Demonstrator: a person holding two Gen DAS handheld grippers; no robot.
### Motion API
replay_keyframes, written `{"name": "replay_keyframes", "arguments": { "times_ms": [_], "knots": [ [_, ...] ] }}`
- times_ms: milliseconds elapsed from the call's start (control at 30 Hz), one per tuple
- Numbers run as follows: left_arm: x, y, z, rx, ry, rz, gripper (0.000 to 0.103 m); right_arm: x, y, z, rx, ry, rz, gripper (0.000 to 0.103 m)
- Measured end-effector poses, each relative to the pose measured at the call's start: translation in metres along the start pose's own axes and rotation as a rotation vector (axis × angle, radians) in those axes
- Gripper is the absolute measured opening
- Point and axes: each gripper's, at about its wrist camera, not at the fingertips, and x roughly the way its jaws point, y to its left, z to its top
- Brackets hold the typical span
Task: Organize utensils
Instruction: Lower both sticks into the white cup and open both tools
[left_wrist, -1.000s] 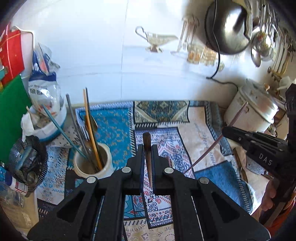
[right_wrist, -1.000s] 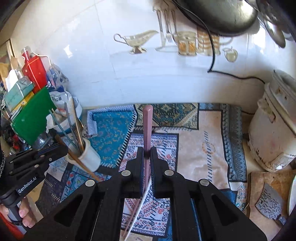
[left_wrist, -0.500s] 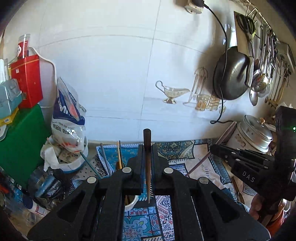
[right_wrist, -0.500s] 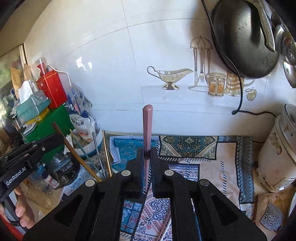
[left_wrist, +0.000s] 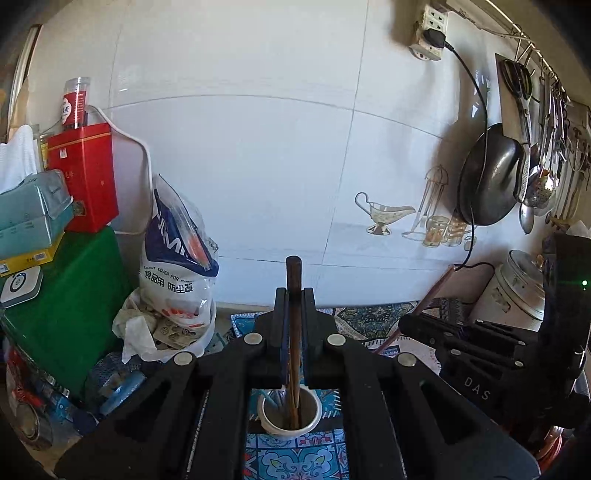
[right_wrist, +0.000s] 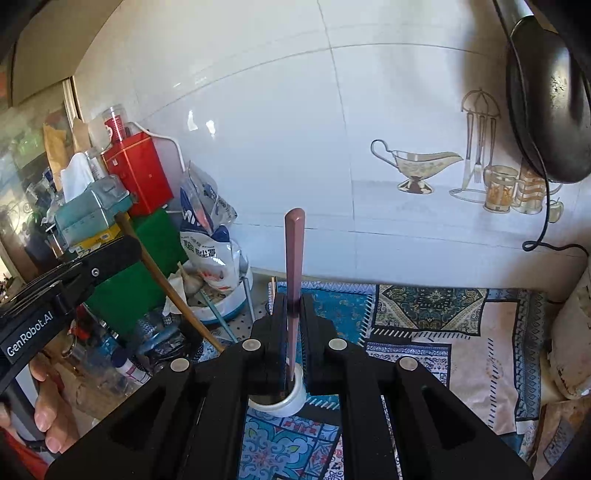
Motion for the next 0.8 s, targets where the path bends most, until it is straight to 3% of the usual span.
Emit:
{"name": "replay_keyframes", "arguments": {
  "times_ms": [467, 633, 800],
  "knots": [
    [0.057, 0.020, -0.050, 0.019, 0.202, 0.010, 0.004, 0.069, 0.013, -0.036, -0.038, 0.215, 0.004, 0.006],
    [0.084, 0.029, -0.062, -0.003, 0.309, -0.021, 0.004, 0.091, 0.014, -0.042, -0.044, 0.297, 0.009, 0.006],
    [0.098, 0.038, -0.058, -0.061, 0.358, -0.064, 0.004, 0.101, 0.010, -0.041, -0.012, 0.335, -0.015, 0.010]
  ]
}}
